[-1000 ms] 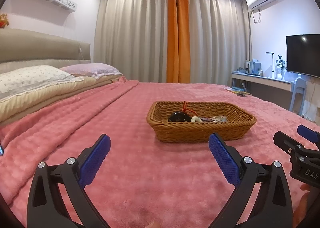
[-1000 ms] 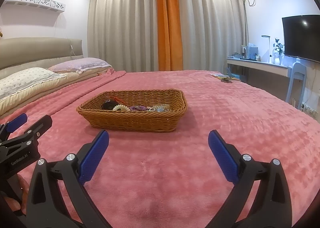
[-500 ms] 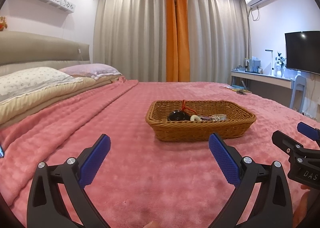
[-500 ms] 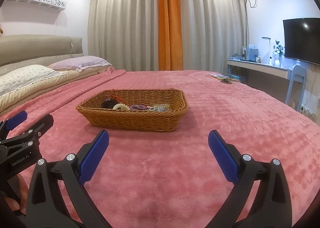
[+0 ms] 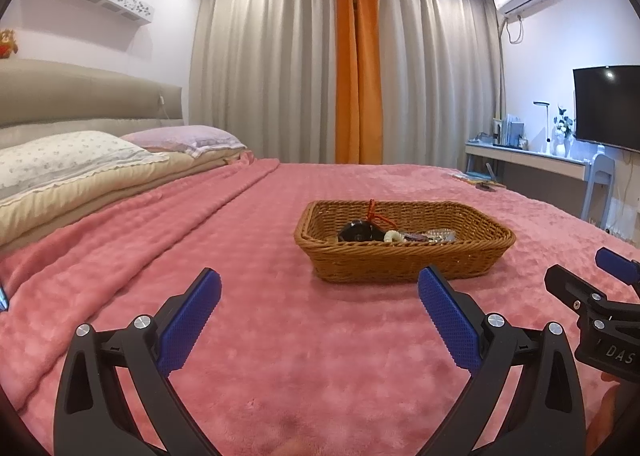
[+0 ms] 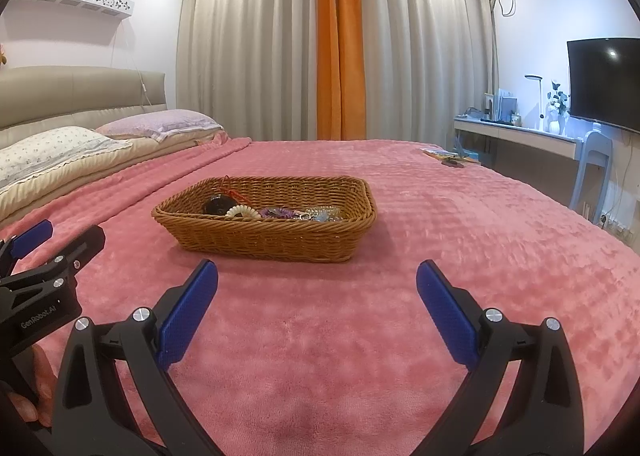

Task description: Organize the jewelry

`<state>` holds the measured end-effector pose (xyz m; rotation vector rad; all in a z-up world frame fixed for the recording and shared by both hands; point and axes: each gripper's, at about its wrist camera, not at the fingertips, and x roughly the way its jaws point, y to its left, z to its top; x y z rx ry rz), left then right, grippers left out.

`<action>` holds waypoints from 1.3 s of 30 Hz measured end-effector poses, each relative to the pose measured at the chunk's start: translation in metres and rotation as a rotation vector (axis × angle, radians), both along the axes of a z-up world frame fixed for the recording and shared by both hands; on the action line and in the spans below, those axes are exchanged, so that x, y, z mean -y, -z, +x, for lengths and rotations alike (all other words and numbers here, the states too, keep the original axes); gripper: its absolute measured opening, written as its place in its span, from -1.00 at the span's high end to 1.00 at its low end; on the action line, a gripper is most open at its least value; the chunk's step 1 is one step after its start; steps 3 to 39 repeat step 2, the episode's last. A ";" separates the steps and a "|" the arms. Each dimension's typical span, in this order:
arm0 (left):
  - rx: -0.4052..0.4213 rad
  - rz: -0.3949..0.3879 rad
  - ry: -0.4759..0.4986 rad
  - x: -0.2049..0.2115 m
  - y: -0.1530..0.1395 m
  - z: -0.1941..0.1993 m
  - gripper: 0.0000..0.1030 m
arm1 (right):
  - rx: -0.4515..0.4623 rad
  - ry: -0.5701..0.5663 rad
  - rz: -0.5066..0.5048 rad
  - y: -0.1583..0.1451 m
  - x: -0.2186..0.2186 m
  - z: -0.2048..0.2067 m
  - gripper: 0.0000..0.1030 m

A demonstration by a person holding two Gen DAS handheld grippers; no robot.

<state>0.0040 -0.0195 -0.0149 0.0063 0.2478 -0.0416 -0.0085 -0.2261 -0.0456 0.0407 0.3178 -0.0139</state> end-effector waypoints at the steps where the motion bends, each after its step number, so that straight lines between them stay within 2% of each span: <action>1: -0.001 -0.002 0.002 0.000 0.000 0.000 -0.86 | 0.000 0.001 -0.001 0.000 0.000 0.000 -0.85; 39: -0.006 -0.003 0.004 0.000 0.000 0.001 -0.86 | -0.001 0.001 -0.002 0.000 -0.001 0.001 -0.85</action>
